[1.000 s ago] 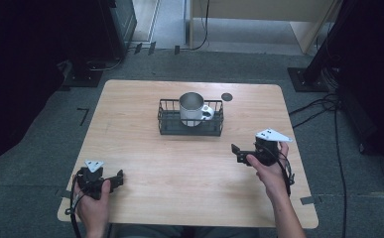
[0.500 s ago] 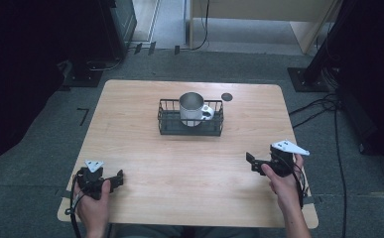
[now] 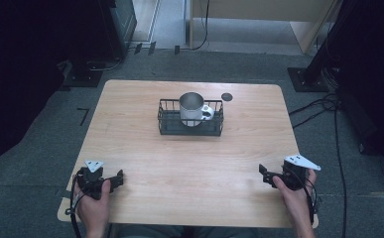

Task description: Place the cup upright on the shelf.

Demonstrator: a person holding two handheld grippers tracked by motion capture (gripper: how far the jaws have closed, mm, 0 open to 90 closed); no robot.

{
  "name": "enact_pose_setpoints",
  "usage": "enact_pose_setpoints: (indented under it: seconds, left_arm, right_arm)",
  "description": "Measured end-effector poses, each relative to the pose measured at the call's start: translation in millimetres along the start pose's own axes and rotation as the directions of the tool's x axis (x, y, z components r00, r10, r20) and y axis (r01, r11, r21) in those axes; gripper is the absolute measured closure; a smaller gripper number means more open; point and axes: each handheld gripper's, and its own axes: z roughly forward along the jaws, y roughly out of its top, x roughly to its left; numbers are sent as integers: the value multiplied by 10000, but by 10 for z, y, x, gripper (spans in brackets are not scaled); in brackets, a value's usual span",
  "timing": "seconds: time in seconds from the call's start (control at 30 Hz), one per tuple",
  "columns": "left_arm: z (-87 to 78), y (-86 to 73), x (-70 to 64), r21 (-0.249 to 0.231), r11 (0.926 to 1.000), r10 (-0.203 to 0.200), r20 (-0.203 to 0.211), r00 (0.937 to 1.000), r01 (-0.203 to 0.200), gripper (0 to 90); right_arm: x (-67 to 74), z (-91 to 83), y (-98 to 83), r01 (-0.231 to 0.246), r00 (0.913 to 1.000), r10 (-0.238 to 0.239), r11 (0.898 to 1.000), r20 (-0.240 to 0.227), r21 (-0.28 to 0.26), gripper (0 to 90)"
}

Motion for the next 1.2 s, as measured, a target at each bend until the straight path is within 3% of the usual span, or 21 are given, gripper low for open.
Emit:
enact_pose_setpoints:
  seconds: [0.2,0.43,0.57,0.63,0.73,0.93,1.2]
  left_arm:
    - [0,0,0,0,10000,0,-1,10000,0,0]
    - [0,0,0,2,10000,2,-3,10000,-2,0]
    - [0,0,0,2,10000,3,-2,10000,-3,0]
    - [0,0,0,1,10000,0,-3,10000,0,0]
    - [0,-1,-1,0,10000,-6,-3,10000,6,0]
    - [0,-1,-1,0,10000,-7,-2,10000,7,0]
    - [0,-1,0,-1,10000,-2,-2,10000,2,0]
  right_arm:
    - [-137,3,-267,-289,9978,263,9987,609,428,0]
    - [-230,-61,-363,-258,9933,191,9980,1135,574,0]
    - [-248,-83,-381,-325,9927,252,9976,1180,610,0]
    - [-240,-90,-403,-226,9923,101,9946,1231,1009,0]
    - [-230,-119,-434,34,9889,-211,9928,1472,1195,0]
    - [-254,-176,-476,308,9904,-475,9914,1296,1276,0]
    - [-263,-181,-479,236,9897,-409,9918,1370,1258,0]
